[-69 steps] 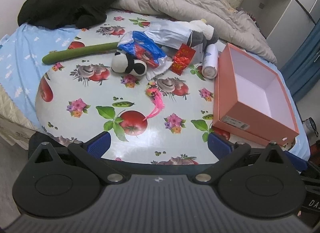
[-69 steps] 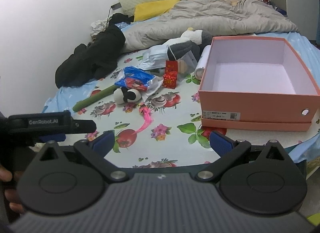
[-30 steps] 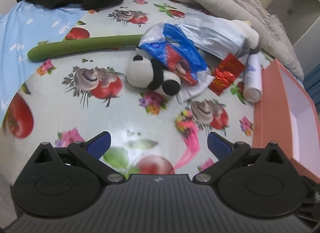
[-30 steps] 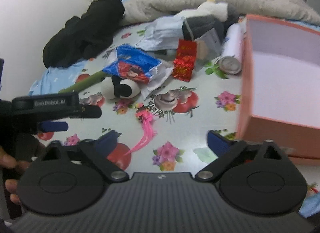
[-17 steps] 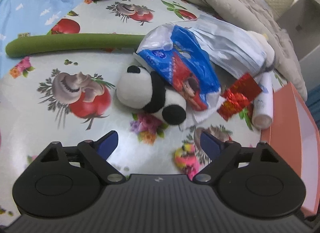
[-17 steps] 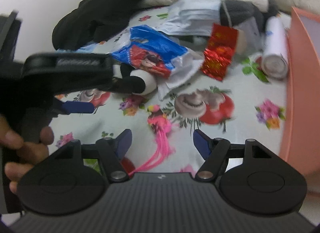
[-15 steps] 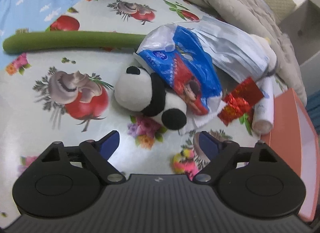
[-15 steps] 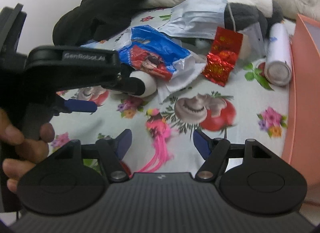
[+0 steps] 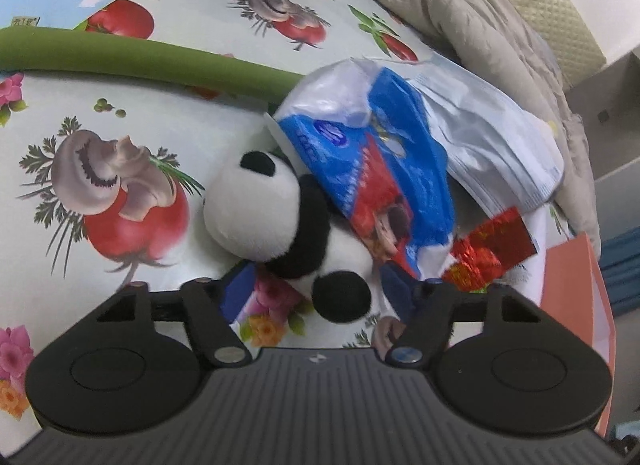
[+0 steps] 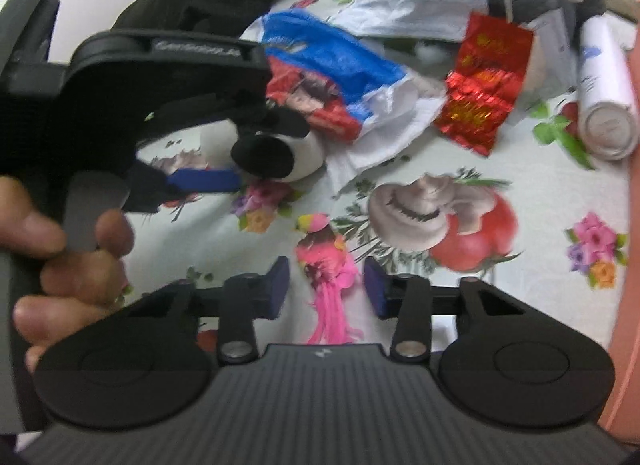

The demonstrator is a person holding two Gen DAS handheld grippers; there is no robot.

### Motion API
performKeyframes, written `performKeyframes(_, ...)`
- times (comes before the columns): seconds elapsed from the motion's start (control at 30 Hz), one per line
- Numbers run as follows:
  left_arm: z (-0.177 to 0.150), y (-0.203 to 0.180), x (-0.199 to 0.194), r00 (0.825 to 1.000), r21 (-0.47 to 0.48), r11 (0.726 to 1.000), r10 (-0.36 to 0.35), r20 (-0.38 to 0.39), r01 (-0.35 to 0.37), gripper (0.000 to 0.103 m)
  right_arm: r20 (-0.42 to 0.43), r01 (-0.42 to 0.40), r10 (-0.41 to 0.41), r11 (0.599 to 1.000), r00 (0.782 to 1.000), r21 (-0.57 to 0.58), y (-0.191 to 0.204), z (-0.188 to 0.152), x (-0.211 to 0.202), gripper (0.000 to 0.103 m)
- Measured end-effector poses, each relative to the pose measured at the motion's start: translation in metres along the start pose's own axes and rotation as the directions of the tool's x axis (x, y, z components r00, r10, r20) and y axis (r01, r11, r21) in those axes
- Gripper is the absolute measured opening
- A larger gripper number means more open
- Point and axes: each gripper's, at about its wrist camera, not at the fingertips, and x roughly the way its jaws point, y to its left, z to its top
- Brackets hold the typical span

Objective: Organize soft objects
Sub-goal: 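Grasp the panda plush with the left tool while the right tool grasps the pink feathered toy, then carry the panda plush and pink toy with both tools over the pink shoebox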

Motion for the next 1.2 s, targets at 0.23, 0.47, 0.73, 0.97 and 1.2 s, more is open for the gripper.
performKeyframes(0.23,0.002,0.004,0.005,1.000,0.009,1.000,-0.023,-0.003,0.023,0.058,-0.013,-0.003,0.003,1.000,1.000,-0.008,0.003,0.000,0.004,0.029)
performKeyframes(0.47,-0.007,0.006,-0.013,0.998,0.049,0.997,-0.053,-0.041,0.055,0.056,0.004,0.027,-0.027,0.999,1.000,0.022,-0.007,-0.009,-0.010,0.028)
performKeyframes(0.73,-0.036,0.006,-0.051,0.997,0.135,0.990,-0.041,-0.062,0.049,0.056,0.023,0.068,-0.070,0.995,0.997,0.072,-0.016,-0.023,-0.037,0.028)
performKeyframes(0.97,-0.062,0.006,-0.087,0.998,0.204,0.978,-0.031,-0.061,0.043,0.056,0.071,0.080,-0.087,0.992,0.994,0.103,-0.013,-0.040,-0.071,0.028)
performKeyframes(1.2,-0.084,-0.004,-0.125,0.998,0.276,0.959,-0.058,-0.038,0.067,0.056,0.147,0.099,-0.117,0.987,0.982,0.125,-0.006,-0.055,-0.110,0.028)
